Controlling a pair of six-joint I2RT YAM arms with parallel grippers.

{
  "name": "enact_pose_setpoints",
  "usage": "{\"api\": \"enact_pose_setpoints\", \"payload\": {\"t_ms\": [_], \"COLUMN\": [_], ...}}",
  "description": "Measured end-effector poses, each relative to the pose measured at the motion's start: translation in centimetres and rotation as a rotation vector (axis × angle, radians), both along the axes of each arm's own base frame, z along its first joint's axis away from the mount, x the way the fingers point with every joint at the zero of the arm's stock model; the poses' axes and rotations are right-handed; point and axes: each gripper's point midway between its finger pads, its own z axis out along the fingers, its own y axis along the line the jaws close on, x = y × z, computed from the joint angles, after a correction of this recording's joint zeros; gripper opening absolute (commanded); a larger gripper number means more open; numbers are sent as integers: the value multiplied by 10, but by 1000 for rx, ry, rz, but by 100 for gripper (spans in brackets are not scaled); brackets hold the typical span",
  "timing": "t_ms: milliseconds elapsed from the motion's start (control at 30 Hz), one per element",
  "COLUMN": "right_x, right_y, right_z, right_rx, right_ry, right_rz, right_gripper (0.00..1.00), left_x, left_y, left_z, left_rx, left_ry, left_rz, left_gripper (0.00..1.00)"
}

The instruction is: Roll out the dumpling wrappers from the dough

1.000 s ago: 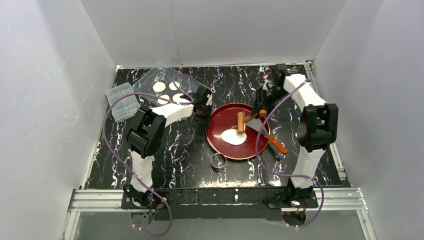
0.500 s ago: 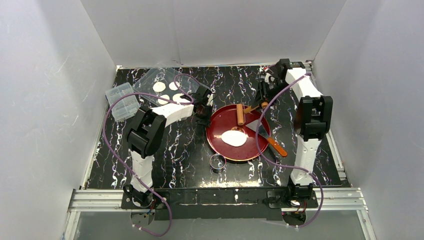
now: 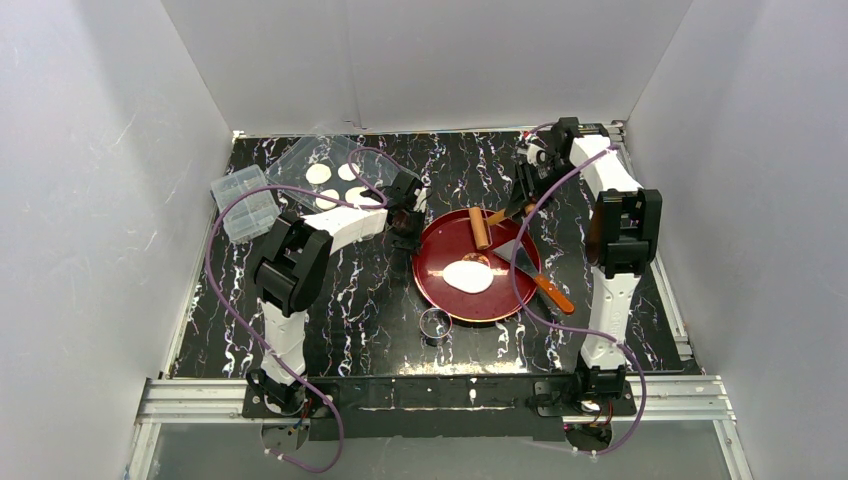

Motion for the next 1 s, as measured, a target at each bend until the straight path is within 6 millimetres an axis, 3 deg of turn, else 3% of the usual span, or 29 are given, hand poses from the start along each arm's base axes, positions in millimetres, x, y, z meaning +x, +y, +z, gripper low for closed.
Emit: {"api": "enact_pose_setpoints", "payload": {"t_ms": [133,400,533,900,1000], "right_x": [8,15,27,58,63], "right_y": [-7,-18,-23,-39,-43], "right_z": [-5,-15,-17,-23,-24], "right_rx": [-1,56,99,185,206], "right_ry": [-19,26,16,-17,-16], "right_rz": [2,-33,-53,-115,-131], "right_gripper": [1,12,17,37,40], "left_x": [0,1,-1,1,-6], "left_y": [0,2,3,-1,-1], "left_z": [0,0,2,26,26], "left_rx": [0,23,47,56,49], "left_ry": [-2,-23,-27,-39,-13], "left_rz": [-3,-53,-104,-245,-287], "left_gripper": [0,33,41,51,52]}}
